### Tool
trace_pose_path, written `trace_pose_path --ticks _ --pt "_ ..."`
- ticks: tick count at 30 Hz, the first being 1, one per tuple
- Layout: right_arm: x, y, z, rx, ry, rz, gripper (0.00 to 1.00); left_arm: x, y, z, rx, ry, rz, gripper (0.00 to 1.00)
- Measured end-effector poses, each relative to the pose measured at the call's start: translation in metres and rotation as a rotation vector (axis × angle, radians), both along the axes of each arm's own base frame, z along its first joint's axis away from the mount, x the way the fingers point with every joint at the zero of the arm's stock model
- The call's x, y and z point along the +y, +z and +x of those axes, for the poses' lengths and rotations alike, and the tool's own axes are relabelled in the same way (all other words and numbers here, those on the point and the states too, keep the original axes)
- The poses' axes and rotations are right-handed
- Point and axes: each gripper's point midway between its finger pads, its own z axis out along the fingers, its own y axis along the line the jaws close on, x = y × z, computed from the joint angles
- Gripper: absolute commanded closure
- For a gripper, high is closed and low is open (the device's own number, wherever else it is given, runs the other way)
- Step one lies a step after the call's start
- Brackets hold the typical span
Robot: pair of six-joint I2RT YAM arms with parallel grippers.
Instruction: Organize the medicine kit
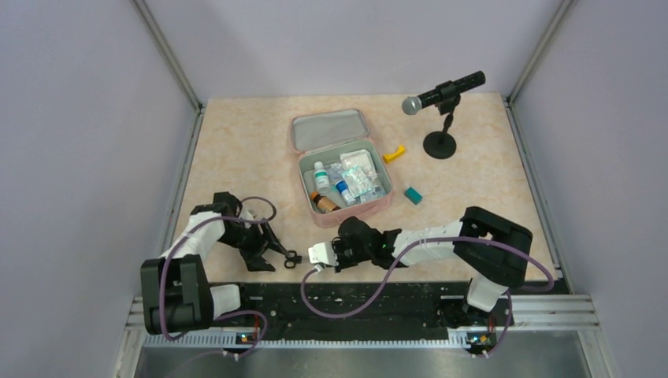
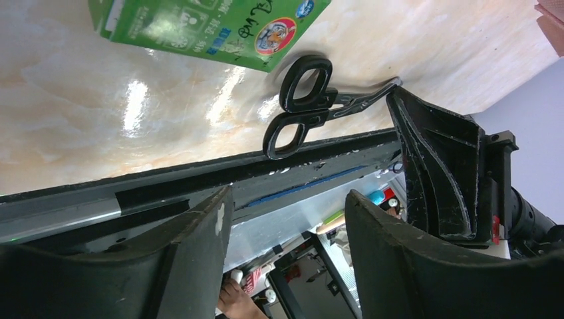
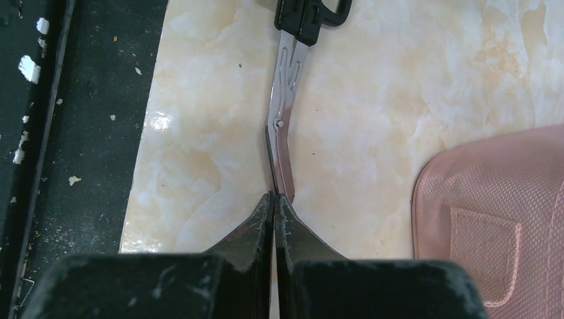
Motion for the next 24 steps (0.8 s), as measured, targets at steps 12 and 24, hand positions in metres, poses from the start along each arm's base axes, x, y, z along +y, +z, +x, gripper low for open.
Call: trace_pose_path --ticks 12,24 --pt "-0.001 0.0 0.0 0.063 -0.035 0.014 1.0 0.001 -0.011 0.021 -0.029 0.041 0.023 0.44" --pt "0.008 0.001 0.0 0.151 -0.07 0.006 1.0 -0.005 -0.029 0.013 0.049 0.011 0.025 0.43"
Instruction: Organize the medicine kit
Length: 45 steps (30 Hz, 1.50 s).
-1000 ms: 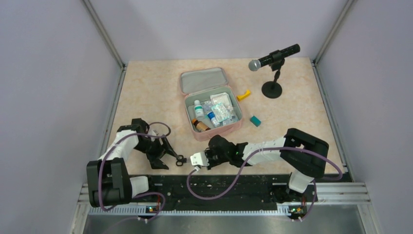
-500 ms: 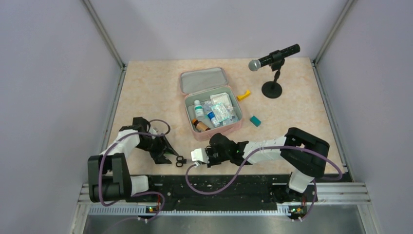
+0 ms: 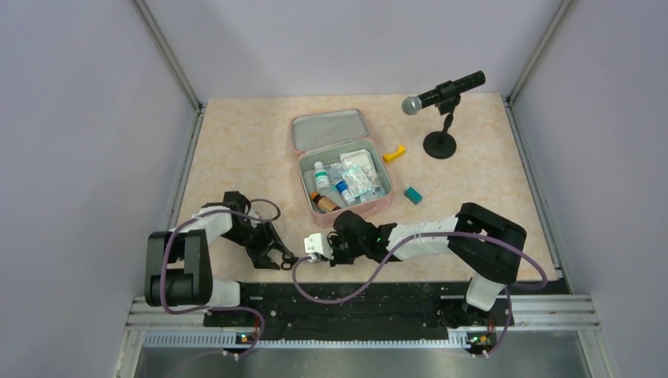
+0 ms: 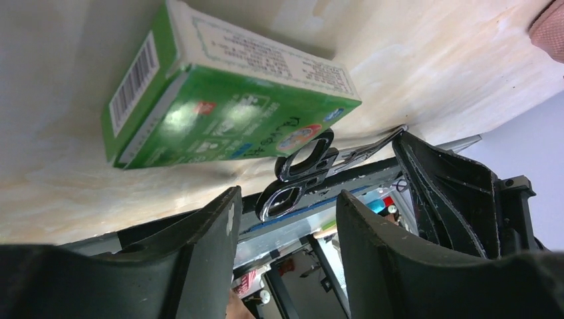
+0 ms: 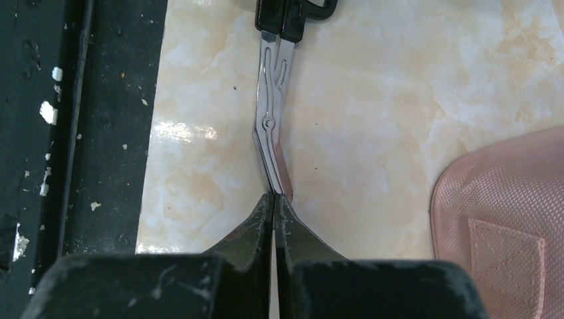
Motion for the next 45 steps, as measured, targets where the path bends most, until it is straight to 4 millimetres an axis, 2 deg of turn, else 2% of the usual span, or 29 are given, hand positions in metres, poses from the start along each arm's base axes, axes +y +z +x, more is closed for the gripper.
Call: trace_pose_path --ticks 4,10,13,17,19,23,26,29,30,34,35,37,38,40,45 --pt "0.001 0.0 0.0 0.024 -0.011 0.007 1.0 -0.004 -0.004 0.002 0.006 -0.011 -0.017 0.48" --pt "0.001 0.0 0.0 0.046 -0.019 0.014 1.0 -0.011 -0.01 0.002 -0.012 -0.027 -0.053 0.64" --pt "0.001 0.0 0.0 0.056 -0.022 0.016 1.0 -0.013 -0.01 0.005 -0.033 -0.029 -0.066 0.78" --pt "-0.003 0.001 0.0 0.068 -0.028 0.008 1.0 -0.016 -0.004 0.019 -0.101 -0.017 -0.117 1.0" --pt "-0.004 0.002 0.0 0.07 -0.029 0.005 0.99 -0.019 0.005 0.035 -0.179 -0.009 -0.153 1.0" --pt "-0.006 0.006 0.002 0.071 -0.036 -0.024 0.7 -0.027 0.023 0.054 -0.277 -0.018 -0.213 1.0" --pt "-0.006 0.016 0.008 0.083 -0.058 -0.053 0.59 -0.034 0.032 0.052 -0.285 -0.04 -0.241 1.0" --pt "0.001 0.051 0.024 0.084 -0.103 -0.008 0.54 -0.034 0.042 0.052 -0.305 -0.053 -0.242 1.0" --pt "0.005 0.072 0.034 0.074 -0.126 0.035 0.53 -0.034 0.045 0.053 -0.318 -0.057 -0.238 1.0" --pt "0.015 0.158 0.086 0.04 -0.266 0.226 0.47 -0.029 0.071 0.062 -0.406 -0.076 -0.22 1.0" --pt "0.016 0.175 0.099 0.035 -0.309 0.271 0.46 -0.028 0.078 0.064 -0.432 -0.087 -0.215 1.0" --pt "0.016 0.195 0.121 0.041 -0.387 0.337 0.44 -0.024 0.092 0.069 -0.485 -0.118 -0.195 1.0" --pt "0.017 0.199 0.132 0.054 -0.429 0.363 0.44 -0.022 0.099 0.071 -0.516 -0.137 -0.18 1.0" --pt "0.02 0.192 0.15 0.089 -0.502 0.38 0.44 -0.016 0.115 0.076 -0.587 -0.179 -0.139 1.0" --pt "0.042 0.138 0.177 0.202 -0.625 0.33 0.44 0.018 0.159 0.088 -0.78 -0.204 0.035 1.0"
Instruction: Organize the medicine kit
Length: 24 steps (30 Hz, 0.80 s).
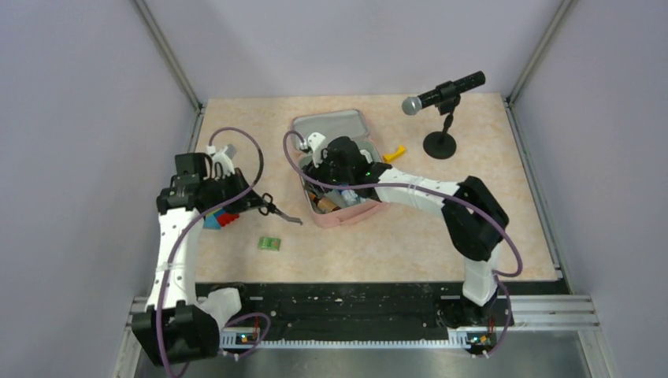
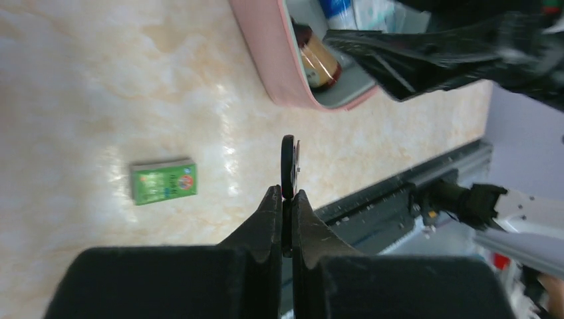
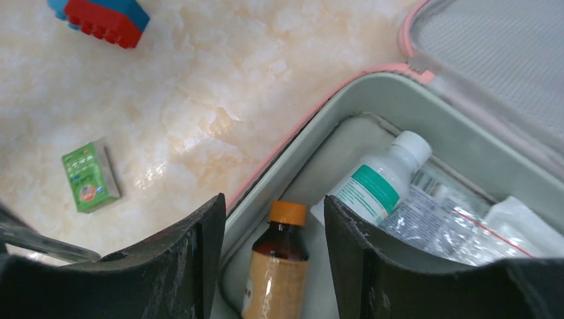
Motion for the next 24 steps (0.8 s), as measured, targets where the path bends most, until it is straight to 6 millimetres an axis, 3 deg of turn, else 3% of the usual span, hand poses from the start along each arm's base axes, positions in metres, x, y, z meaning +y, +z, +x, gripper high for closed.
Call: trace_pose_path --ticks 3,7,12,19,24 --pt "0.01 -0.031 0.009 0.059 -0.038 -0.026 0.44 0.022 0.018 0.003 -0.091 0.06 0.082 1.0" --pt "0.016 -0.05 0.016 0.09 -0.07 -0.044 0.48 0.046 0.031 0.003 -0.153 0.153 0.14 1.0" --pt "0.02 -0.05 0.014 0.089 -0.076 -0.04 0.52 0.072 0.037 0.009 -0.173 0.264 0.174 1.0" --pt "0.038 -0.049 -0.011 0.104 -0.021 -0.033 0.47 0.076 0.045 0.017 -0.216 0.276 0.184 1.0" --pt "0.041 -0.05 -0.016 0.095 -0.016 -0.042 0.5 0.077 0.047 0.02 -0.228 0.287 0.182 1.0"
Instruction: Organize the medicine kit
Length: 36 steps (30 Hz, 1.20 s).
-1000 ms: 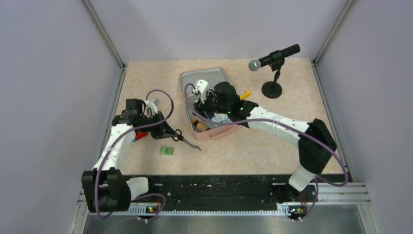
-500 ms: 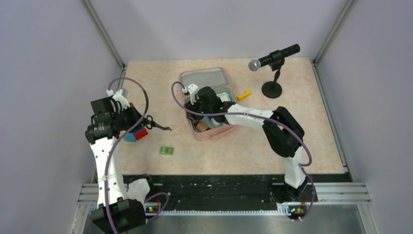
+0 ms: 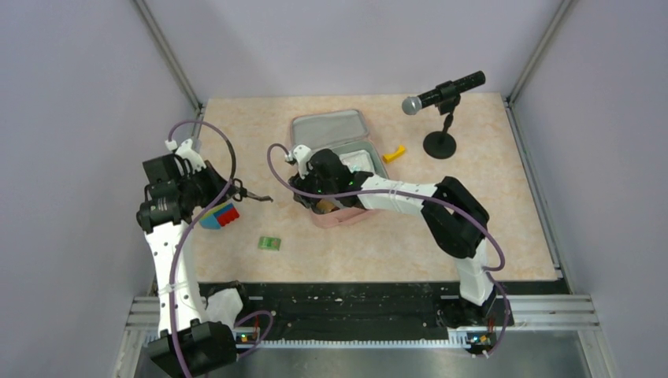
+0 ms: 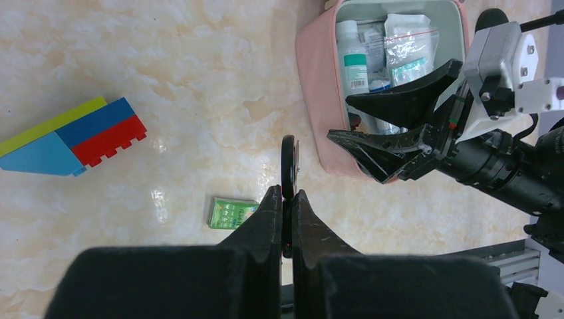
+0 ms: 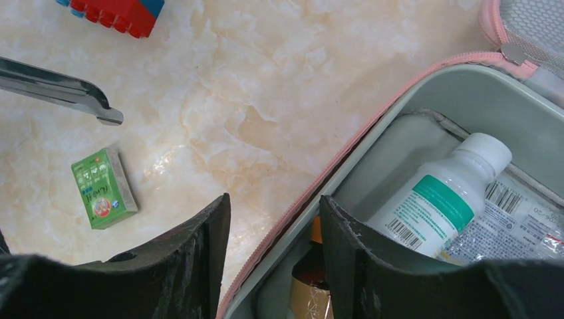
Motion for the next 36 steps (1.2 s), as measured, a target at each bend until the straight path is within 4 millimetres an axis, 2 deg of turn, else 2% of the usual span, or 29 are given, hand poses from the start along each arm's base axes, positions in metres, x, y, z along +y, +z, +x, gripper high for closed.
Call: trace_pose_path --ticks 5,7,10,12,14,18,20,23,27,31,36 --pt "-0.003 -0.005 -0.002 -0.043 -0.008 -0.018 0.51 -0.001 0.002 0.0 -0.009 0.004 -0.007 1.0" --pt "-0.005 -0.005 -0.005 -0.063 -0.001 -0.026 0.46 -0.004 0.001 -0.002 -0.013 -0.004 -0.015 1.0" --pt "-0.011 -0.008 -0.021 -0.062 0.053 -0.049 0.42 -0.012 0.001 -0.004 -0.019 -0.036 -0.033 1.0" --pt "-0.013 -0.002 -0.036 -0.061 0.143 -0.05 0.42 -0.02 0.003 -0.005 -0.029 -0.081 -0.045 1.0" --pt "-0.012 0.018 -0.056 -0.056 0.272 -0.007 0.4 -0.032 0.007 -0.006 -0.06 -0.16 -0.066 1.0" --pt "-0.013 0.09 -0.094 -0.118 0.486 0.138 0.39 -0.061 0.022 -0.013 -0.163 -0.384 -0.109 1.0" --pt "-0.016 0.117 -0.106 -0.154 0.547 0.189 0.4 -0.073 0.027 -0.018 -0.217 -0.491 -0.119 1.0" --pt "-0.02 0.138 -0.12 -0.181 0.612 0.234 0.4 -0.087 0.035 -0.027 -0.288 -0.623 -0.136 1.0" --pt "-0.023 0.132 -0.128 -0.157 0.645 0.228 0.45 -0.101 0.041 -0.034 -0.351 -0.745 -0.168 1.0" --pt "-0.025 0.127 -0.129 -0.146 0.647 0.216 0.6 -0.114 0.042 -0.039 -0.393 -0.839 -0.145 1.0" --pt "-0.026 0.127 -0.126 -0.138 0.636 0.216 0.57 -0.125 0.04 -0.043 -0.412 -0.908 -0.11 1.0"
